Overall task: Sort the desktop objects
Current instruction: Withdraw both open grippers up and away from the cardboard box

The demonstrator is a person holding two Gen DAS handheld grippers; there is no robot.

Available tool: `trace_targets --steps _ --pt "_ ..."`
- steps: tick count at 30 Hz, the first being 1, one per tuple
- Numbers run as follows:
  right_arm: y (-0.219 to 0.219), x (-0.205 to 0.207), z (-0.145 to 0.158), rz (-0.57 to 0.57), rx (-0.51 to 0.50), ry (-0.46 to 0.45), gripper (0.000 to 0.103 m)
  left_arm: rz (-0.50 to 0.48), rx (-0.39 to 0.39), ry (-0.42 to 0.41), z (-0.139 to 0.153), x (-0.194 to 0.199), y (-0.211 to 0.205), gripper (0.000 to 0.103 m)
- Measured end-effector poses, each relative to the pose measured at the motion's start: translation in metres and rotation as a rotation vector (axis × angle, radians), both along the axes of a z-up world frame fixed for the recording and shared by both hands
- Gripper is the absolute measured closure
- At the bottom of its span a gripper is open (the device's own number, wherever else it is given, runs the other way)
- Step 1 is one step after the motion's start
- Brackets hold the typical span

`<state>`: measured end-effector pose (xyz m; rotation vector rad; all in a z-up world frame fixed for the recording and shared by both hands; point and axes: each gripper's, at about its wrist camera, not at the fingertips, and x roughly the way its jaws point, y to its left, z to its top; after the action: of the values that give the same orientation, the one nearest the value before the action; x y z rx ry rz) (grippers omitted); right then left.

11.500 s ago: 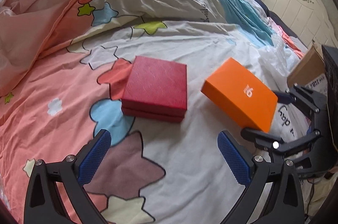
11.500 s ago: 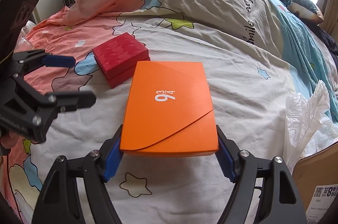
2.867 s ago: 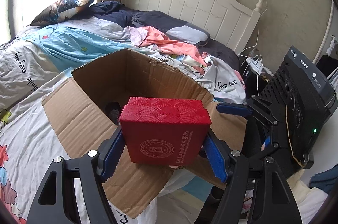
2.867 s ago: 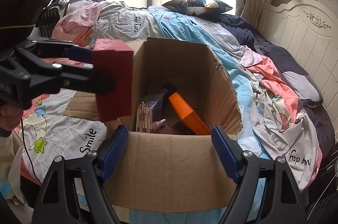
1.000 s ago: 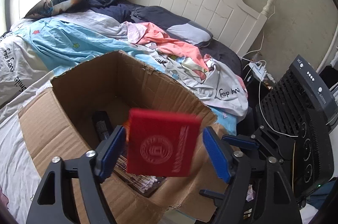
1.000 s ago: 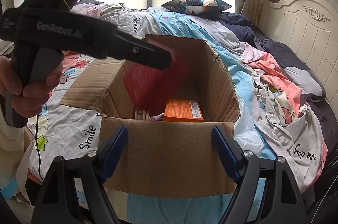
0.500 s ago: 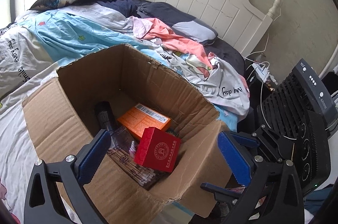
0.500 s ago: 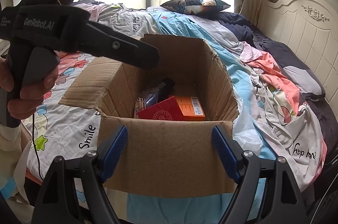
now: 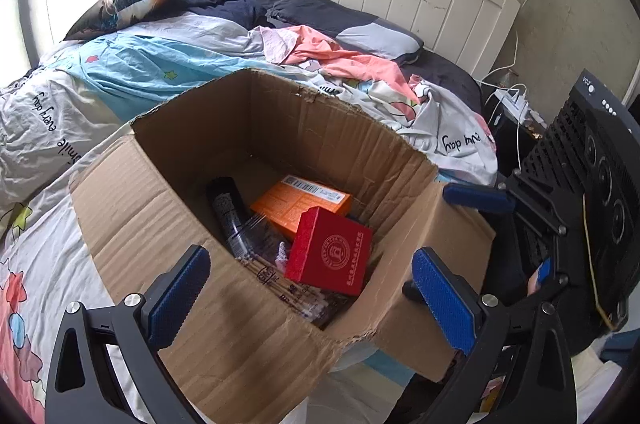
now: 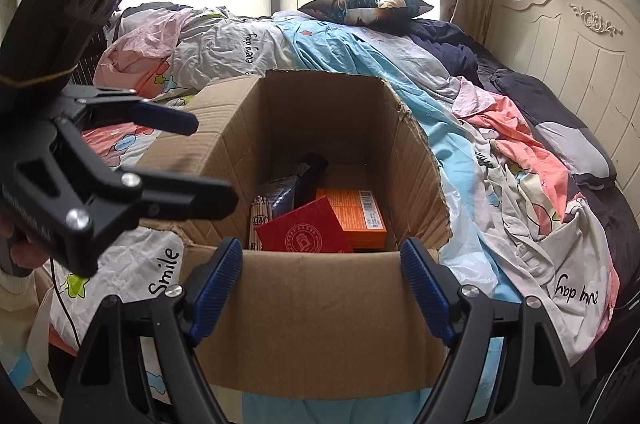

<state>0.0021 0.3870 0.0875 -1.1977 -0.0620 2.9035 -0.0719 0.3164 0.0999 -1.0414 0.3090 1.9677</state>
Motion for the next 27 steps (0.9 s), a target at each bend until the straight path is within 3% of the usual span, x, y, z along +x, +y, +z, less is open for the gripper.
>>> trace_targets --steps 27 --pt "-0.024 0.003 0.001 -0.014 0.003 -0.015 0.024 0.006 0.004 -0.016 -0.003 0.018 -0.042 0.000"
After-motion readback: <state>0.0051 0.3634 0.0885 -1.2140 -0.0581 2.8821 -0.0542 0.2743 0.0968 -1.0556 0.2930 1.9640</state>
